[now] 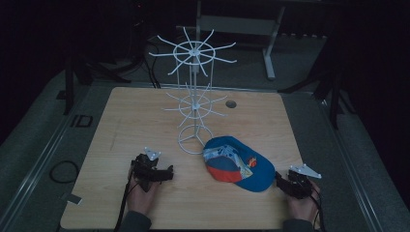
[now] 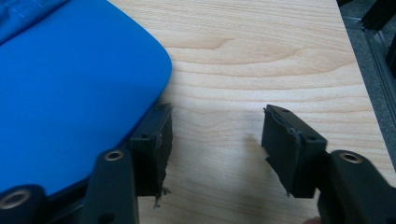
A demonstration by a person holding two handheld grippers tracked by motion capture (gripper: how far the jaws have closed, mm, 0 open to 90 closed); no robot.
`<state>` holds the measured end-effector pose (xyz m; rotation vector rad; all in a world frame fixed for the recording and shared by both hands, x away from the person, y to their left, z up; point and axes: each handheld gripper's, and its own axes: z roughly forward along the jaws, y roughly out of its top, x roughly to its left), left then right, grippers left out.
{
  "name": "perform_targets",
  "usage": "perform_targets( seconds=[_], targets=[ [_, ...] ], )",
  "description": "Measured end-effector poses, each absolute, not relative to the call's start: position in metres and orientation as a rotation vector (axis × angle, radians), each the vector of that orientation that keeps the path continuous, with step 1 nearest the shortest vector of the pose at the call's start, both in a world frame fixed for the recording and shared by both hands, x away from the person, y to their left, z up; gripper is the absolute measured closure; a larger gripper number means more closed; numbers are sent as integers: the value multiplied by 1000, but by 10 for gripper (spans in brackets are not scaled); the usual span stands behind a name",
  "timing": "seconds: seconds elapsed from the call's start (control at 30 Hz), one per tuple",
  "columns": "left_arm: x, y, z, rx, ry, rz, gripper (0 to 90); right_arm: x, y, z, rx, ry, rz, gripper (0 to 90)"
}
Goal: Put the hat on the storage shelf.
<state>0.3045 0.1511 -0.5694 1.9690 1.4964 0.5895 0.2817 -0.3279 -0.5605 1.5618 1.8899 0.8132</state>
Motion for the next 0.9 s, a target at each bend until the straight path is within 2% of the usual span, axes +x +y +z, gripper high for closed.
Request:
perform_targets(
  seconds=[0.47,0.63,0.9],
  targets=[
    [305,151,-569,1968,1498,591,14,282,-324,-557,1532,1917,748,418],
    [305,151,-569,1967,1498,591,14,283,-324,-554,1527,1973,750,525],
    [305,150,-569,1974,1492,587,14,281,-323,-541,1495,2023,749,491]
  ],
)
